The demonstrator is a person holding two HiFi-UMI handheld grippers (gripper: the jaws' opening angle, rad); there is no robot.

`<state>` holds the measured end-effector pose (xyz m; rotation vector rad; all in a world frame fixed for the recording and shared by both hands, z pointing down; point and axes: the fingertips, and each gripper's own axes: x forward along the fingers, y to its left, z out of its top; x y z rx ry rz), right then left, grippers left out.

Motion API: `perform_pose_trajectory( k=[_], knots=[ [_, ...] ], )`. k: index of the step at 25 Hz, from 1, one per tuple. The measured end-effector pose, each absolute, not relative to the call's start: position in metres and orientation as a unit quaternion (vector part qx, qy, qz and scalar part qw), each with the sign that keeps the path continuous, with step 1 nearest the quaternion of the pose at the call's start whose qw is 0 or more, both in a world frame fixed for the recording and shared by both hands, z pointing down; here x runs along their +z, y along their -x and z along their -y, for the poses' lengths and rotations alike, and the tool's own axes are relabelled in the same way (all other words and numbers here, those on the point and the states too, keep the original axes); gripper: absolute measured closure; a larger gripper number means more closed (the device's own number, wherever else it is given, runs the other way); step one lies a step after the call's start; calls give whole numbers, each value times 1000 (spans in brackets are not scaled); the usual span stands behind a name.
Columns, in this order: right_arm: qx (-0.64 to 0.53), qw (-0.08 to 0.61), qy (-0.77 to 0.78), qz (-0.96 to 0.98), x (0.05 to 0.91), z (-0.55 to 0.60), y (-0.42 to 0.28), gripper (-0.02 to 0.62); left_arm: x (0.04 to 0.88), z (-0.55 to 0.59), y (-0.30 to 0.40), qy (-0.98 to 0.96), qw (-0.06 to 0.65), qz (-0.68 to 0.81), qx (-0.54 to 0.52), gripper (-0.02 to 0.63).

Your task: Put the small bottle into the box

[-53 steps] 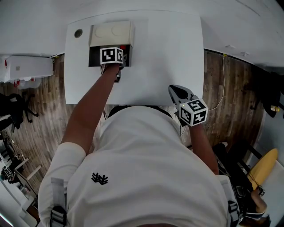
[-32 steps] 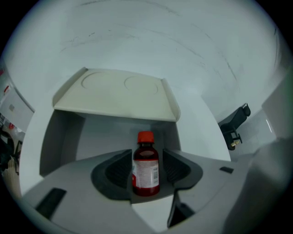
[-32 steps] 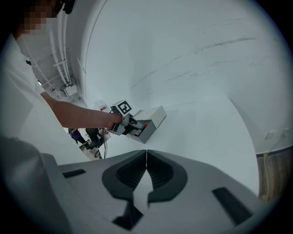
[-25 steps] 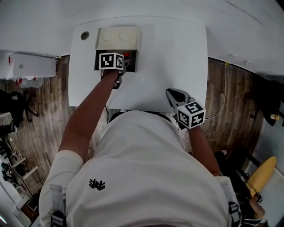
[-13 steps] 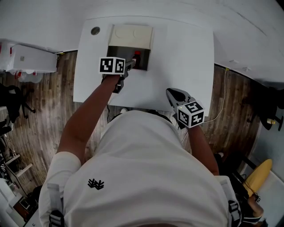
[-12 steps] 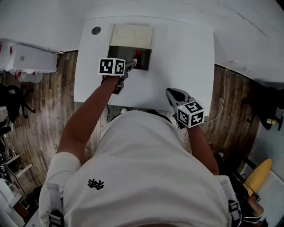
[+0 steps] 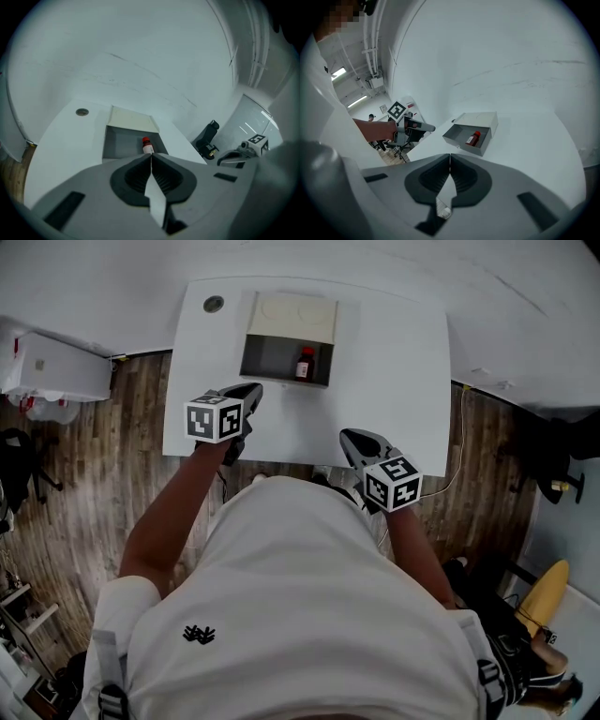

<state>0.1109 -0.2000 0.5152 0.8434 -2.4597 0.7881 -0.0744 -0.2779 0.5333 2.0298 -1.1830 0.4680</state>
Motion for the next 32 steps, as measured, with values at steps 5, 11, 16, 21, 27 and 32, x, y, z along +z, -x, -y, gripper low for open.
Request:
perform_pose_trajectory(
  k=[5, 11, 16, 21, 27, 32],
  knots=[
    [278, 213, -316, 882, 512, 182, -88, 588, 520, 238, 94, -816, 356, 428, 155, 600],
    [271, 212, -332, 878, 506, 153, -61, 588, 503, 179, 111, -851, 351, 369, 128, 600],
    [274, 211, -341, 874, 509, 131, -39, 588, 501, 144, 126, -865, 336, 345, 142, 601],
    [278, 207, -350, 871, 509, 109, -25, 589, 504, 118, 129, -876, 328, 318, 156, 601],
    [270, 212, -356, 869, 505, 94, -20, 589, 501, 100, 127, -886, 321, 295, 156, 601],
    [268, 204, -363, 869, 503, 84, -19, 589, 499, 92, 121, -892, 316, 284, 153, 601]
  ],
)
